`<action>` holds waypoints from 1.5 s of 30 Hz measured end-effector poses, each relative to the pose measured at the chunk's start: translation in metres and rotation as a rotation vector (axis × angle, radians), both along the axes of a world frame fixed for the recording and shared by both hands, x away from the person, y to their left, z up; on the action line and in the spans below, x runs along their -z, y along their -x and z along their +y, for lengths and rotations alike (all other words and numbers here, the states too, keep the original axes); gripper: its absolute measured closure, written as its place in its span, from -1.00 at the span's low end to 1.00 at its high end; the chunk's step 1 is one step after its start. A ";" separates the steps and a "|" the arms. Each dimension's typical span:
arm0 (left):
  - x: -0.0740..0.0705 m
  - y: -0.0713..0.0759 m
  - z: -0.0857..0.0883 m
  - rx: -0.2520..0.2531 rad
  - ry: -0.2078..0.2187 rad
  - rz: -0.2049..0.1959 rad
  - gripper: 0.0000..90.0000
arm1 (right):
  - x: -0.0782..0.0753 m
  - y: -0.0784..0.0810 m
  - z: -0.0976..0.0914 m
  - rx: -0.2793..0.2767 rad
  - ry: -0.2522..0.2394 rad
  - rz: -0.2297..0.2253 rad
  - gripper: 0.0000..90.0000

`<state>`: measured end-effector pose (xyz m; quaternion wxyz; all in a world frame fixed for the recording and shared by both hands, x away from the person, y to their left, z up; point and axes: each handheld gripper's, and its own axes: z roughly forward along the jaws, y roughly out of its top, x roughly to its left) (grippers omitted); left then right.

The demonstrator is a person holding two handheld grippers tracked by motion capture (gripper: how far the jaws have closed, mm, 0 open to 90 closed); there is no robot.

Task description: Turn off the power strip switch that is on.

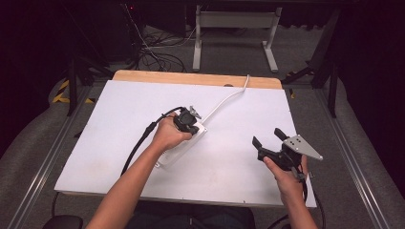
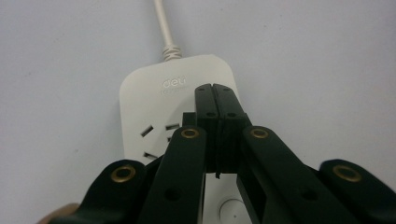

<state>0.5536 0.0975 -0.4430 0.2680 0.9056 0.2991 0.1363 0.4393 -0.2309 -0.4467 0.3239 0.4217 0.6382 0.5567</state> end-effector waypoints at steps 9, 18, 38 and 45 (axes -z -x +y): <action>0.002 0.001 0.002 -0.012 0.010 0.007 1.00 | 0.000 0.000 -0.001 0.007 -0.004 0.002 -0.73; 0.005 0.003 -0.001 -0.029 0.039 -0.013 1.00 | 0.000 0.000 0.000 0.007 -0.003 0.005 -0.73; 0.008 0.004 0.005 -0.067 0.094 -0.025 1.00 | 0.001 -0.001 -0.001 0.007 0.002 0.009 -0.73; 0.005 0.004 0.006 -0.080 0.103 -0.032 1.00 | 0.001 -0.001 -0.001 0.008 -0.006 0.008 -0.73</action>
